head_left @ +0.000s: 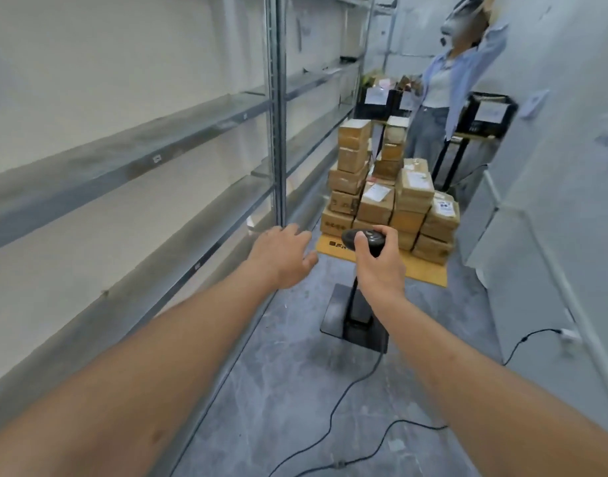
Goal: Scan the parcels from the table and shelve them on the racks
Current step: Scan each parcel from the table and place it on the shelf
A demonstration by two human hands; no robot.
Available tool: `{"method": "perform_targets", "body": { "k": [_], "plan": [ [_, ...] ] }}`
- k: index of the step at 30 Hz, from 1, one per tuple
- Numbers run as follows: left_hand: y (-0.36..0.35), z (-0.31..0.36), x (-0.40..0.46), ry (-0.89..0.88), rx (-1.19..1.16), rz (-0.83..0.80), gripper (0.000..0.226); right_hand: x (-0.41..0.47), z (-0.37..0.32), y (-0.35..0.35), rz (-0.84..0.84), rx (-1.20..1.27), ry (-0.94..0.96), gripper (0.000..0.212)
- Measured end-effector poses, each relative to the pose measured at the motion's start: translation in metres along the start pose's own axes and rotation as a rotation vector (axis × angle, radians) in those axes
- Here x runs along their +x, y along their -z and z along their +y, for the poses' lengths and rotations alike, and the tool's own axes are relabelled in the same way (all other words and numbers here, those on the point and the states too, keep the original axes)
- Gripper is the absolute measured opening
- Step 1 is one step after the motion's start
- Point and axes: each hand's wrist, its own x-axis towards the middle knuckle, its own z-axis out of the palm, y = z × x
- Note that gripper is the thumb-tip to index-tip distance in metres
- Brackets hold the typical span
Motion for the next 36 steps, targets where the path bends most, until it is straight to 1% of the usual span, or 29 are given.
{"method": "perform_targets", "body": {
  "k": [3, 10, 15, 17, 20, 24, 27, 31, 33, 36],
  "plan": [
    [-0.013, 0.022, 0.061, -0.085, -0.020, 0.014, 0.054, 0.044, 0.015, 0.015, 0.092, -0.037, -0.036, 0.030],
    [-0.042, 0.078, 0.180, -0.256, -0.058, -0.043, 0.051, 0.128, 0.047, 0.055, 0.286, -0.044, -0.109, 0.034],
    [-0.058, 0.131, 0.245, -0.388, -0.034, -0.087, 0.052, 0.178, 0.072, 0.089, 0.362, -0.031, -0.145, 0.032],
    [-0.063, 0.155, 0.271, -0.410, -0.037, -0.106, 0.054, 0.201, 0.085, 0.106, 0.382, -0.033, -0.165, 0.029],
    [-0.074, 0.192, 0.309, -0.418, -0.036, -0.121, 0.053, 0.241, 0.110, 0.133, 0.394, -0.051, -0.186, 0.025],
    [-0.093, 0.242, 0.366, -0.401, -0.039, -0.146, 0.051, 0.304, 0.143, 0.171, 0.369, -0.057, -0.212, 0.025],
    [-0.107, 0.280, 0.409, -0.351, -0.053, -0.174, 0.051, 0.354, 0.165, 0.200, 0.328, -0.054, -0.221, 0.022],
    [-0.120, 0.324, 0.455, -0.284, -0.101, -0.200, 0.048, 0.416, 0.190, 0.230, 0.271, -0.045, -0.232, 0.027],
    [-0.128, 0.339, 0.476, -0.253, -0.106, -0.211, 0.048, 0.443, 0.200, 0.239, 0.252, -0.046, -0.238, 0.029],
    [-0.144, 0.354, 0.505, -0.214, -0.104, -0.237, 0.050, 0.477, 0.215, 0.248, 0.236, -0.028, -0.245, 0.026]
  ]
}}
